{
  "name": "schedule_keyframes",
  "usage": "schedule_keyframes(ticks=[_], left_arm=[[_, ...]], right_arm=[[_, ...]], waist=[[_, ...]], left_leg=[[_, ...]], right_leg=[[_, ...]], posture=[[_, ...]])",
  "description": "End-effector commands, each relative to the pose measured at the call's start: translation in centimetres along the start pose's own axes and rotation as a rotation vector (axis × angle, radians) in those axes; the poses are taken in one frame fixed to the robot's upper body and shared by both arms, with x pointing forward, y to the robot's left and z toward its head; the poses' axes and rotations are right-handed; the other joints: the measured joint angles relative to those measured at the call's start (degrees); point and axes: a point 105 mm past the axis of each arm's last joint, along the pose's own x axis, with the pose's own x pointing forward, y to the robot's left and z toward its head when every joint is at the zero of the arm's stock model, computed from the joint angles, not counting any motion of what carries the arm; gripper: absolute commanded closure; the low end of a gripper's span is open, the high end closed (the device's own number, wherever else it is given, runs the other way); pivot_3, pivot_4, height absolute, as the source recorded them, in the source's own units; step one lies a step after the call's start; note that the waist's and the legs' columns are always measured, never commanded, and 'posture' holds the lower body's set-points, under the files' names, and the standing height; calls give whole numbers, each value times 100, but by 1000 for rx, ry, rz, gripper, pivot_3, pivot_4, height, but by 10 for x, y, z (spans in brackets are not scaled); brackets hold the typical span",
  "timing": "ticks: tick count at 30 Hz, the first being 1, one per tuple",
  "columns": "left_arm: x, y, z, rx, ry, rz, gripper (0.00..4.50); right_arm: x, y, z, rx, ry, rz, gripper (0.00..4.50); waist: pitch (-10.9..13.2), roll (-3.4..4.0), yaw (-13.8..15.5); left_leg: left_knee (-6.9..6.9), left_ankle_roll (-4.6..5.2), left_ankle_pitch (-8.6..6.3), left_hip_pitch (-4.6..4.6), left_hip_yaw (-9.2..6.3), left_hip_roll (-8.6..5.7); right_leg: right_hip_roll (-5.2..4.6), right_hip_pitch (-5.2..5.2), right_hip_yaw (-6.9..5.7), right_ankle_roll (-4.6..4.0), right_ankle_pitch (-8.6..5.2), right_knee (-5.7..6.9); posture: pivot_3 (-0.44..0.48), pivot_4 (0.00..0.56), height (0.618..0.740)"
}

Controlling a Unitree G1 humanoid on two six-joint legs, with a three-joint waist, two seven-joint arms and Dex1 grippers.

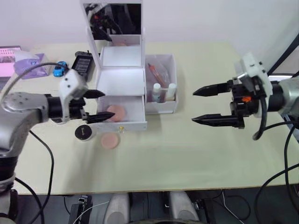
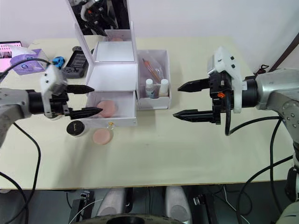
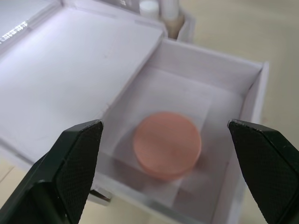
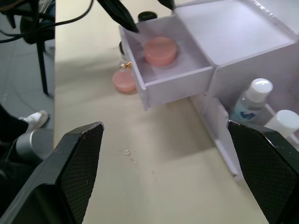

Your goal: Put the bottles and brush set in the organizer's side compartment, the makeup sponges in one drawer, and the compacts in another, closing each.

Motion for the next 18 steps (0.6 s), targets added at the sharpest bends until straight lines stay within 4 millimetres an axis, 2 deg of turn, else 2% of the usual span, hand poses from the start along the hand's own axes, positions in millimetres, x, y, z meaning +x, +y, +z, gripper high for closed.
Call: schedule_keyframes(ticks=[1, 3, 7, 10, 12, 15, 18], left_arm=[[-38, 32, 12, 10, -92, 150, 30], [-61, 52, -2, -14, -75, 245, 30], [-104, 76, -42, -49, 7, 393, 30], [-123, 83, -69, -49, 79, 447, 30], [-143, 89, -87, -80, 110, 518, 30], [-164, 95, -101, -117, 115, 604, 30], [-172, 96, -106, -126, 118, 625, 30]], right_arm=[[-22, -20, 0, 12, -51, -130, 0], [-35, -32, -12, 41, -61, -206, 0], [-59, -55, -49, 108, -55, -391, 0], [-71, -65, -67, 167, -70, -495, 0], [-83, -69, -86, 173, -34, -561, 0], [-101, -72, -112, 206, 3, -646, 0], [-110, -71, -130, 218, 42, -676, 0]], waist=[[-1, -1, 7], [-2, -3, 2], [-3, -2, -1], [-3, -1, -12], [-3, -1, -4], [-4, -3, 15], [-5, -5, 21]], left_leg=[[2, 0, 0, 0, 0, 0], [5, 0, 0, 1, 0, 0], [0, 0, 0, 2, 6, 0], [-6, 0, 0, 3, 7, 1], [-6, 0, 0, 3, 7, 1], [-4, 0, 0, 3, 7, 2], [-1, 0, 0, 3, 11, 0]], right_leg=[[0, 0, 0, 0, 0, 0], [0, 2, -1, -1, 1, 1], [-3, 1, 0, -2, 1, 0], [-2, -1, 0, -2, 1, 0], [-3, -3, 0, -2, 1, 2], [-4, -2, 0, -2, 1, 2], [-9, 1, -1, -2, 1, 2]], posture=[[0, 150, 740], [0, 150, 740], [0, 150, 740], [0, 150, 740], [0, 150, 740], [0, 150, 740], [0, 150, 740]])
